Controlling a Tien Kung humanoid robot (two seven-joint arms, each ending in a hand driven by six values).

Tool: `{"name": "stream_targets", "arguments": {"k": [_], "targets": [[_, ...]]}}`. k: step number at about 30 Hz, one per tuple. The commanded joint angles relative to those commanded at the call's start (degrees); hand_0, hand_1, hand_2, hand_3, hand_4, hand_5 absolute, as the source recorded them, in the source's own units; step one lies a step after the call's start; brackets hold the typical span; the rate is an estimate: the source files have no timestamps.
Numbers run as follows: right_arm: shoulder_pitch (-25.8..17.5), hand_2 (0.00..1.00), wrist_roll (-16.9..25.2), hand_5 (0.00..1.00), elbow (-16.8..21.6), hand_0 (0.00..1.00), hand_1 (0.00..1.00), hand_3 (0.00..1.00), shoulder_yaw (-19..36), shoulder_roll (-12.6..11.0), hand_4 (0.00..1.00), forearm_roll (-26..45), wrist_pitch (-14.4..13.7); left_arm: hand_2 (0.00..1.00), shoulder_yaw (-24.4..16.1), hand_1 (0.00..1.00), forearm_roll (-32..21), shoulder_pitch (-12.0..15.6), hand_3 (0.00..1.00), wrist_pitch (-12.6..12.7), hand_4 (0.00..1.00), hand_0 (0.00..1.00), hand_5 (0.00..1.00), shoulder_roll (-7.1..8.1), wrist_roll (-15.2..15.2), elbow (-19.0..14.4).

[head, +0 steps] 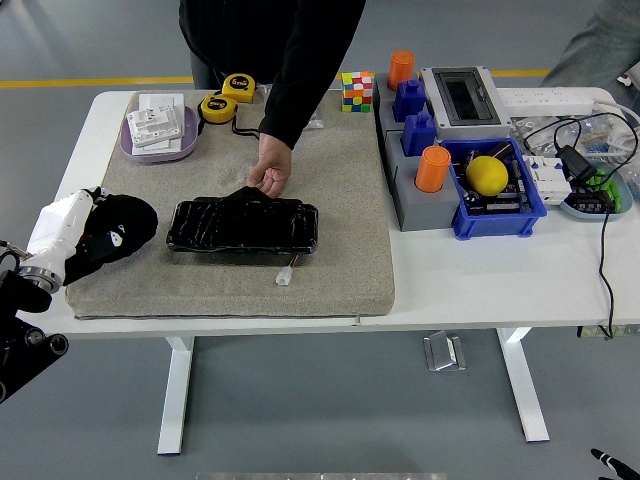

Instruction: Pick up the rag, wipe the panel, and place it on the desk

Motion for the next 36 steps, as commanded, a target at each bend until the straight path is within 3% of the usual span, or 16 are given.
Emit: {"name": "stream_targets", "arguments": {"k": [5, 12, 36], "targets": [[0.1, 0.707, 0.0, 0.561, -0.2, 0.769, 0.588, 0.617, -0.8, -0.2, 0.998, 0.4, 0.0, 0.502, -1.7, 0.279, 3.7, -0.4, 0.463, -1.0, 0.275, 0.202, 0.002, -0.17, 5.3, -3.5], [0.0, 0.707, 0.1, 0.562, -0.5, 0.768, 0.588, 0.617, -1.5, -0.1, 0.998, 0.8, 0.2, 0.506, -1.0, 0.273, 6.4, -1.2, 0.462, -1.6, 0.27, 0.199, 0.002, -0.83, 8.5, -5.9], [0.0, 0.707, 0.2, 0.565, -1.2, 0.768, 0.582, 0.618, -2.8, -0.3, 0.998, 1.9, 0.6, 0.505, 3.0, 0.223, 11.3, -4.2, 0.448, -1.6, 0.197, 0.194, 0.002, -3.79, 13.2, -9.0]]}}
